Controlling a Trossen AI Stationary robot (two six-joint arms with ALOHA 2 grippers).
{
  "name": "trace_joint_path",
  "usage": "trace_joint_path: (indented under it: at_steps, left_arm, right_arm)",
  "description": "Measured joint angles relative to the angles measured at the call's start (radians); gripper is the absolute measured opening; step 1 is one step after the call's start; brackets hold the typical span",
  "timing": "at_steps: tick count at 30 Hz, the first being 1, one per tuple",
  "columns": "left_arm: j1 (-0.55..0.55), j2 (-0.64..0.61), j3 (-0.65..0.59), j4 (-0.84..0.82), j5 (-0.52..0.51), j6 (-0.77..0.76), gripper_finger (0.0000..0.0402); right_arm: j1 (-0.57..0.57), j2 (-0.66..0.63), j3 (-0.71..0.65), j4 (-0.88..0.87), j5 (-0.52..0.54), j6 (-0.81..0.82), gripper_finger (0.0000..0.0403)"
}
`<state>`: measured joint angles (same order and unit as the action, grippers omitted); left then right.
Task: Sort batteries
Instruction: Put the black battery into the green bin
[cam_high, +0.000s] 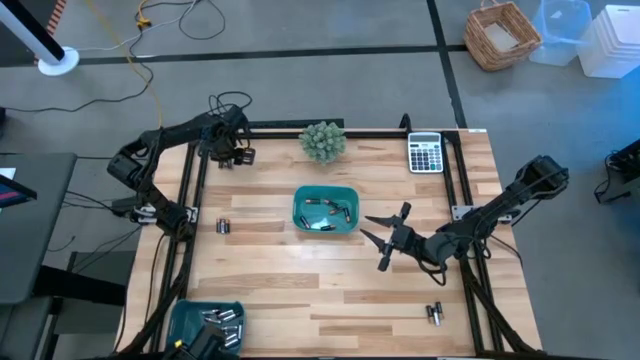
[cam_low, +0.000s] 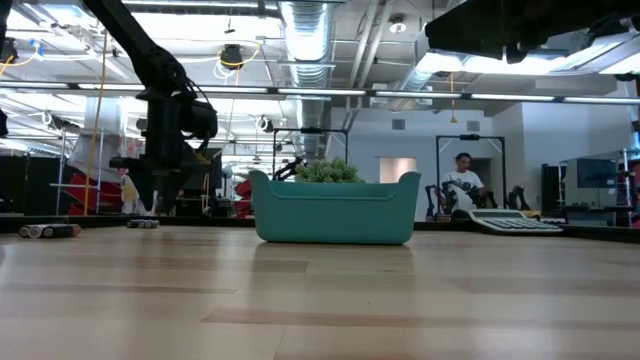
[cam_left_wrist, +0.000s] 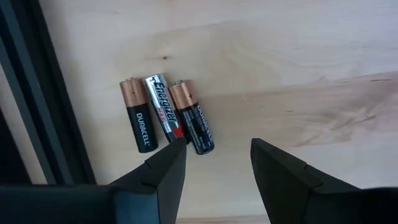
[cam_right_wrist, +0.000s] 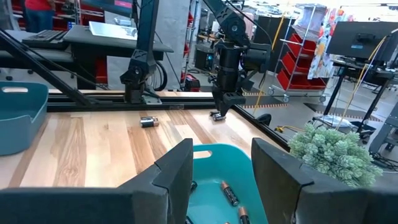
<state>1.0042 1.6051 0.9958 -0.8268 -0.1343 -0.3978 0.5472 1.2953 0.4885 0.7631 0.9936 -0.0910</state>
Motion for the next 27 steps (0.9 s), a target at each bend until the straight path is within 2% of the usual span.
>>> trace_joint_path:
  at_steps: [4,19,27]
  left_arm:
    - [-0.001,0.0,0.0,0.0,0.029,-0.016,0.0177]
    - [-0.023,0.0,-0.011,0.007,0.016,-0.06,0.0177]
    - [-0.053,0.0,-0.011,0.024,-0.035,-0.068,0.0177]
  right_arm:
    - [0.0,0.0,0.0,0.0,0.0,-0.005,0.0177]
    - [0.0,0.0,0.0,0.001,-0.001,-0.015,0.0177]
    - [0.0,0.0,0.0,0.001,-0.001,-0.015,0.0177]
